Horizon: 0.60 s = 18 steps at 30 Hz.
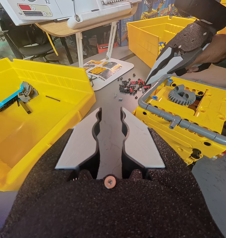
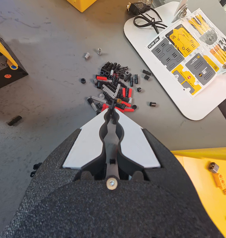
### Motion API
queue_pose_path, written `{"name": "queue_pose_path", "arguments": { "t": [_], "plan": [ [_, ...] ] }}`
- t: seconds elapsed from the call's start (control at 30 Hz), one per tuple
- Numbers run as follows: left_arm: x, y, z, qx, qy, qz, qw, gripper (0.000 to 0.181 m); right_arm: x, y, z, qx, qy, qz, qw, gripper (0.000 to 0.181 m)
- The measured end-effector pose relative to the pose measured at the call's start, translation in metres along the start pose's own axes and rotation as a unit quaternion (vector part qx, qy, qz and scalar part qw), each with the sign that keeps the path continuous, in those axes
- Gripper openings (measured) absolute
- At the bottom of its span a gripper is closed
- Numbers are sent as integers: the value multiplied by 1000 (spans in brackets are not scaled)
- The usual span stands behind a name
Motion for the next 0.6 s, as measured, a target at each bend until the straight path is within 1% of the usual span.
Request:
{"name": "queue_pose_path", "arguments": {
  "t": [0.37, 0.4, 0.47, 0.53, 0.6],
  "plan": [
    [-1, 1, -1, 0, -2, -2, 1000, 28, -2, -1, -2, 3, -13, 15, 1000, 4],
    [-1, 1, -1, 0, -2, -2, 1000, 28, -1, -1, 0, 9, -7, 13, 1000, 4],
    [0, 0, -1, 0, -2, 0, 1000, 28, 9, -3, 13, 29, 32, 13, 999, 3],
    [0, -1, -1, 3, 0, 1, 1000, 28, 25, -16, 31, 58, 77, 38, 995, 4],
    [0, 0, 0, 5, 0, 0, 1000, 28, 39, -43, 35, 79, 85, 94, 989, 4]
  ]
}}
Point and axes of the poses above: each gripper's, where its closed fingertips meet, x back along the fingers, z out of its top, y = z × x across the jaws, the point moved 1 cm from there along x, back along the fingers, and after that the axes turned 10 degrees about y, right-handed, at the moved point
